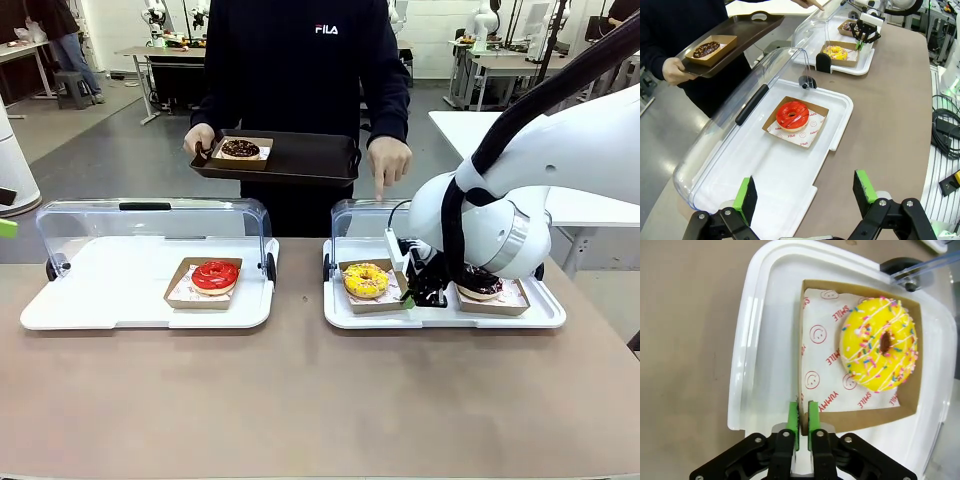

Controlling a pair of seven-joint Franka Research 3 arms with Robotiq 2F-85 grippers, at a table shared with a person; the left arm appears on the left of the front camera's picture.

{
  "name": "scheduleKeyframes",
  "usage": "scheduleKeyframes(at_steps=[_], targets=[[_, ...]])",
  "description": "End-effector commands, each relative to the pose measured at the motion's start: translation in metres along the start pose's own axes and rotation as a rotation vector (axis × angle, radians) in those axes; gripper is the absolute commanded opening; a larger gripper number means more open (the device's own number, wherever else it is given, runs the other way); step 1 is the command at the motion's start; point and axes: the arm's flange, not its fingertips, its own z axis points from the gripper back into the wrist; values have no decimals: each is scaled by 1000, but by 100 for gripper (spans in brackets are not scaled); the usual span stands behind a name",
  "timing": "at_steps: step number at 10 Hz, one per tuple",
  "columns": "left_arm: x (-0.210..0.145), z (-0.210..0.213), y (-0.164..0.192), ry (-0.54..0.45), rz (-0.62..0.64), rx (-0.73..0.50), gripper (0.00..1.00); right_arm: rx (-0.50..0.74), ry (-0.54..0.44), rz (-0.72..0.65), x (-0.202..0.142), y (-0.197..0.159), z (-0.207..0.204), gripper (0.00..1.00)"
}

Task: Provide the desired donut to the person.
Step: Pick up and lift the Paper togo box containing the Donut pointed at by the person.

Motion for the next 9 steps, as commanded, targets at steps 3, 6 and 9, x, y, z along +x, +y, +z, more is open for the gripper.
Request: scheduleKeyframes(at_steps=[3,6,9], targets=[[0,0,0,-10,7,13,100,5,1,7,-1,-3,1,0],[0,0,0,-10,7,13,100,-11,4,25,6,8,30,0],[0,0,0,-10,7,13,100,-21,9,14,15,46,115,0]])
